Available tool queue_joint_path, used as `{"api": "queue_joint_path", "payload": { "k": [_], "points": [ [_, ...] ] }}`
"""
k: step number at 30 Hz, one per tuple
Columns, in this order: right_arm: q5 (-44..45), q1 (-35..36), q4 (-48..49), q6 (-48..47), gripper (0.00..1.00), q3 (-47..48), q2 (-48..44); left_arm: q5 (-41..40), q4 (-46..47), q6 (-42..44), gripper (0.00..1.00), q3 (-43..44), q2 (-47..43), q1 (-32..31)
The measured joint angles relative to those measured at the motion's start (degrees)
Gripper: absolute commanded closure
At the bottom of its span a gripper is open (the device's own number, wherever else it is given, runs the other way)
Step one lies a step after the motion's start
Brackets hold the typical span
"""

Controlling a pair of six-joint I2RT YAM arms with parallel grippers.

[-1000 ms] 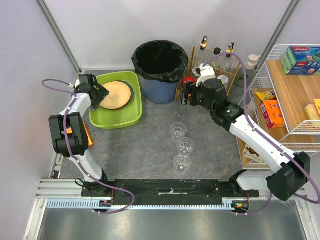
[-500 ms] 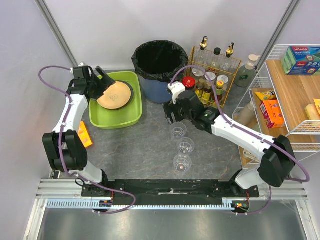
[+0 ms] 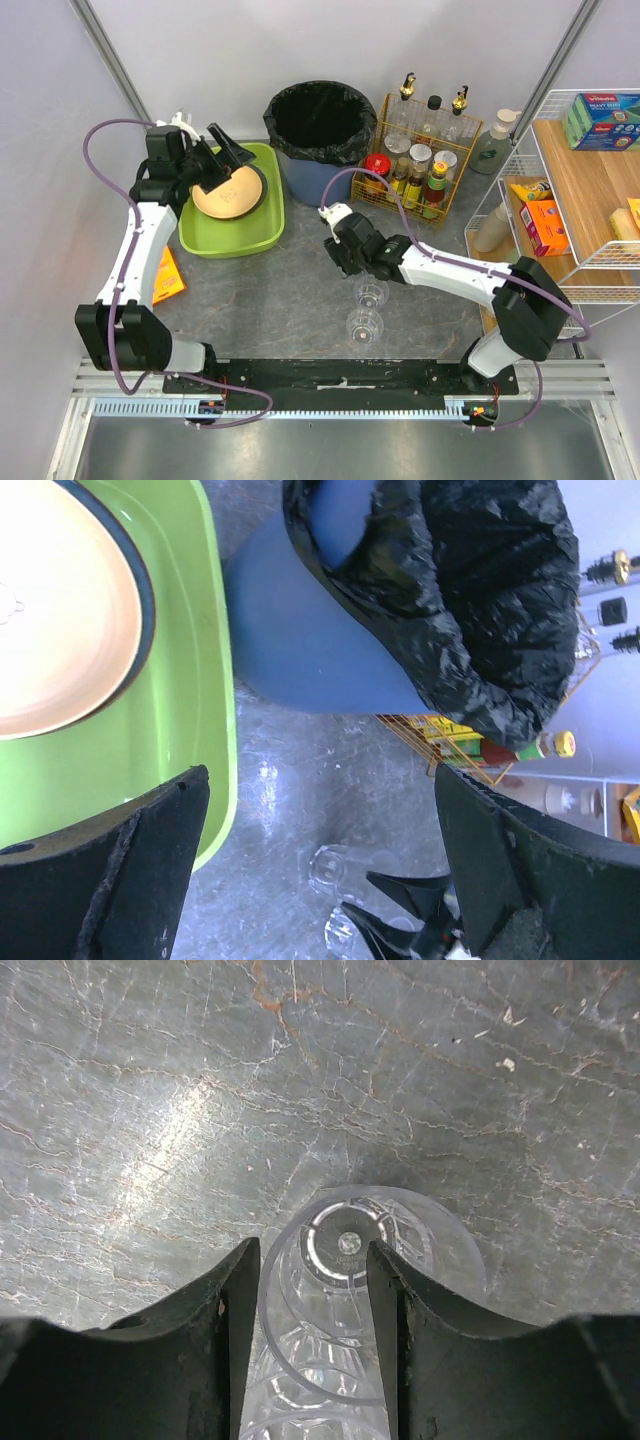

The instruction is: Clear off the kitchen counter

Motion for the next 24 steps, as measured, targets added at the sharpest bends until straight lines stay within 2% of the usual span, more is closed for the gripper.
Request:
{"api": "queue_joint_path", "payload": {
  "k": [7, 13, 24],
  "points": [
    [-0.22, 0.66, 0.0, 2.03, 0.72, -0.17, 4.11, 1.79, -1.01, 0.0, 0.02, 0.0, -2.82, -0.72],
    [-0.42, 0.85, -0.28, 2.89, 1.0, 0.13, 4.92, 2.43, -1.88, -0.02, 0.02, 0.0, -3.87, -0.72],
    [-6.36, 0.85, 0.68, 3.72, 1.0, 6.91, 3.96, 9.73, -1.86, -1.18, 0.01, 1.7, -3.89, -0.87]
  ]
}}
